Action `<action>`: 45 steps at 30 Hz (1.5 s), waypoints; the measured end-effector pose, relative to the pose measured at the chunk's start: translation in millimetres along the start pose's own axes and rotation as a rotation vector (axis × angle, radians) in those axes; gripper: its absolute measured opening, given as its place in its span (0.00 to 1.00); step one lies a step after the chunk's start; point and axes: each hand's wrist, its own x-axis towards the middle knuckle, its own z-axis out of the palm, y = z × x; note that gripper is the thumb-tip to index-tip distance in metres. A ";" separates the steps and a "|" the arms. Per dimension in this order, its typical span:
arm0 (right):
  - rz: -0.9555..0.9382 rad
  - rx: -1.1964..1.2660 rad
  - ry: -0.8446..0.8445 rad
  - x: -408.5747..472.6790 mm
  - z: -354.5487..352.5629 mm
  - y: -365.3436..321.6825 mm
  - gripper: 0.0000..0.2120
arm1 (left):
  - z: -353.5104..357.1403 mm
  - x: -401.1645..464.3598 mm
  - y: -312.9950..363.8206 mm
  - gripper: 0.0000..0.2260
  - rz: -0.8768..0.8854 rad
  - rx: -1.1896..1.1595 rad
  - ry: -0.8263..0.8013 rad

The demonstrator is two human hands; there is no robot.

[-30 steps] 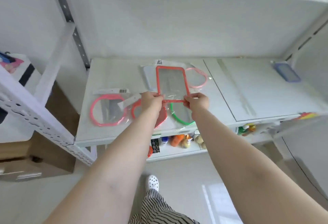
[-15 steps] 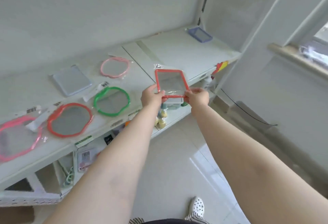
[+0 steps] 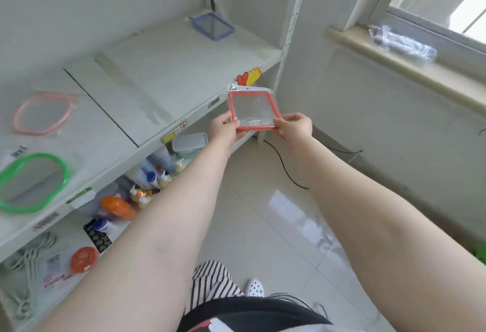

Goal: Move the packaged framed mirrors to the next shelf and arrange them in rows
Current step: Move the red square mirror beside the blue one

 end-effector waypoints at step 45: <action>-0.029 -0.096 -0.745 378.3 188.1 -181.1 0.10 | 93.1 332.9 107.1 0.19 0.010 -0.268 0.676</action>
